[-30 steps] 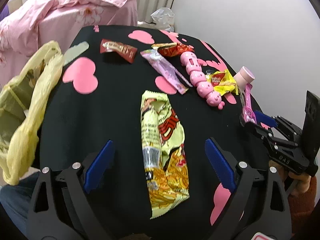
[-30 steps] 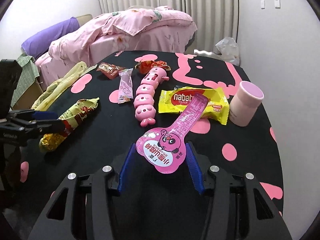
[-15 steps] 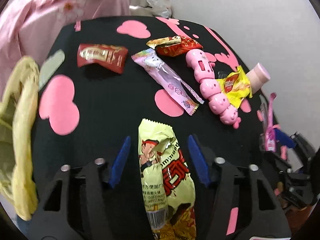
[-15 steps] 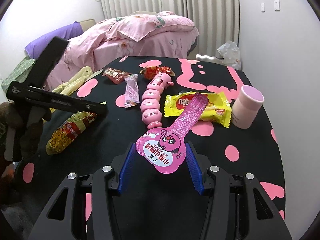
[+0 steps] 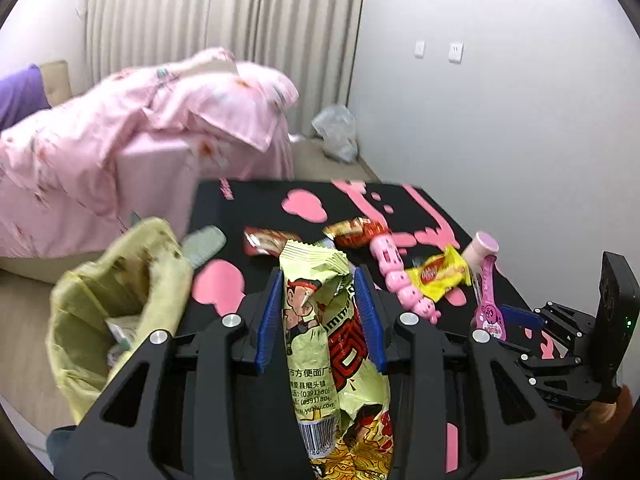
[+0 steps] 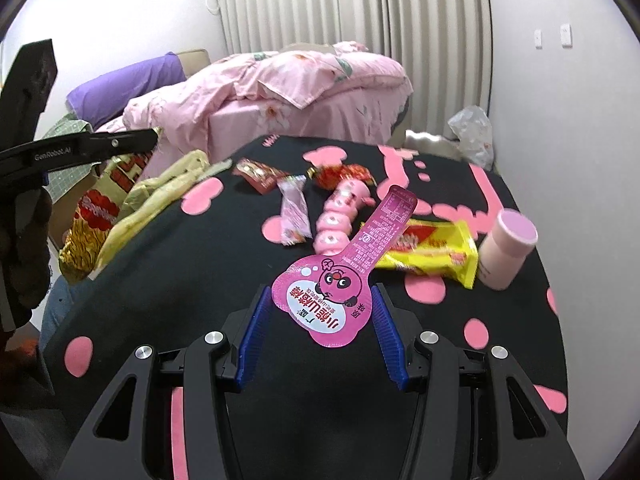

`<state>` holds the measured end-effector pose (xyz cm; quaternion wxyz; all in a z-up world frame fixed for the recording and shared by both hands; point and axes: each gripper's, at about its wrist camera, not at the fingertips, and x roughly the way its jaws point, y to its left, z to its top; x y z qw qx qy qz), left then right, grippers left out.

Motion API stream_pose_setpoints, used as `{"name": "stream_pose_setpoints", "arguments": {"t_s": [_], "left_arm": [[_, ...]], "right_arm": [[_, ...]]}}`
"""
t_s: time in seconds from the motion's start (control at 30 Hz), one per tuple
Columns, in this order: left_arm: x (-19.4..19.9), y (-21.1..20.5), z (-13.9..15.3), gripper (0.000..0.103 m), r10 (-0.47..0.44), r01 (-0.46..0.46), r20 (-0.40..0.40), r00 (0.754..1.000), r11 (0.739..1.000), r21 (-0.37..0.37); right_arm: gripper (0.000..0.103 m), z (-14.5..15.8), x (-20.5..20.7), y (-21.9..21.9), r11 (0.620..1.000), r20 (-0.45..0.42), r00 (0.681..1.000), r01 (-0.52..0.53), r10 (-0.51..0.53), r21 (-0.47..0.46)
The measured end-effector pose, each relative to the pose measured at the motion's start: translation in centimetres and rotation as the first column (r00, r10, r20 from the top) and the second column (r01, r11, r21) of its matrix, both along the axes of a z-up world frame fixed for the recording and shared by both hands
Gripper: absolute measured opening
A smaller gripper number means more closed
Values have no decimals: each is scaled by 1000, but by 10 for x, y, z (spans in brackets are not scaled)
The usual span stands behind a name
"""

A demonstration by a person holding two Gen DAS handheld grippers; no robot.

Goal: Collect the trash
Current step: 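Carry the noodle wrapper and pink lollipop pack over the yellow bag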

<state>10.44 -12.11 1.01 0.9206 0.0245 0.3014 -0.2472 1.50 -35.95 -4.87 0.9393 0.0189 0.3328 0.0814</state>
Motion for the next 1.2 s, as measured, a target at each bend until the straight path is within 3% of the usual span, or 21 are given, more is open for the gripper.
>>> {"name": "stream_pose_setpoints", "arguments": {"t_s": [0.2, 0.37, 0.47, 0.63, 0.87, 1.0, 1.2], "left_arm": [[-12, 24, 12, 35, 26, -26, 38, 999, 999, -23], [-11, 62, 22, 35, 118, -114, 80, 990, 992, -53], [-8, 94, 34, 35, 201, -192, 120, 972, 978, -79], [0, 152, 43, 35, 357, -343, 180, 917, 933, -104], [10, 216, 32, 35, 501, -467, 150, 852, 858, -215], [20, 241, 21, 35, 530, -479, 125, 839, 827, -295], [46, 248, -2, 35, 546, -500, 84, 834, 811, -304]], "right_arm": [[48, 24, 0, 24, 998, 55, 997, -50, 52, -32], [48, 45, 6, 51, 992, 95, 989, -103, 110, -68], [48, 58, 16, 73, 985, 115, 980, -153, 162, -86], [48, 76, 39, 120, 963, 136, 958, -237, 254, -129], [48, 92, 73, 174, 934, 151, 923, -336, 353, -123], [48, 88, 100, 196, 918, 129, 910, -383, 394, -103], [48, 68, 139, 230, 884, 99, 879, -458, 466, -92]]}}
